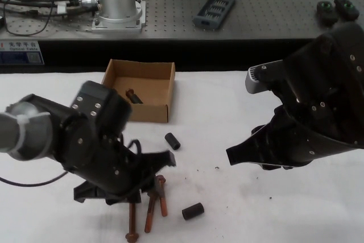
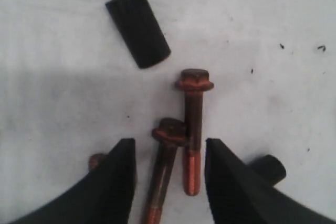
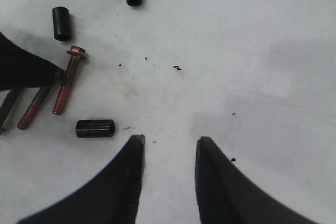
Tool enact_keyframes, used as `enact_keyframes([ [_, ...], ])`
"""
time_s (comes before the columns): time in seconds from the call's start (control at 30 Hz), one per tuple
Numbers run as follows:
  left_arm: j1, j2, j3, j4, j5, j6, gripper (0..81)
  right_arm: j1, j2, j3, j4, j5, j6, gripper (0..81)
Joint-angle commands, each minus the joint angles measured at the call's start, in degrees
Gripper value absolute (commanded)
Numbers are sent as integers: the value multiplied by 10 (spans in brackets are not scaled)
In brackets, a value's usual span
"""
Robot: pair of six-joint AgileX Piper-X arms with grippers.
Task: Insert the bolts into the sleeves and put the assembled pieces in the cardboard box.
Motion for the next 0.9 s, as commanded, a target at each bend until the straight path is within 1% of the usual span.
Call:
enact_keyframes([
  [0.0, -15, -7, -4, 12, -24, 18, 315, -3, -8, 0, -11, -2, 1, 251],
  [0.1, -22, -7, -4, 30, -61, 17, 315, -3, -8, 0, -11, -2, 1, 251],
  [0.37, -22, -7, -4, 42, -111, 17, 315, -3, -8, 0, -11, -2, 1, 251],
  [0.6, -32, 10, -4, 39, -82, 18, 315, -3, -8, 0, -11, -2, 1, 251],
  [0.83, -60, 12, -4, 38, -85, 18, 315, -3, -8, 0, -11, -2, 1, 251],
  [0.87, -64, 12, -4, 38, -93, 18, 315, -3, -8, 0, -11, -2, 1, 251],
])
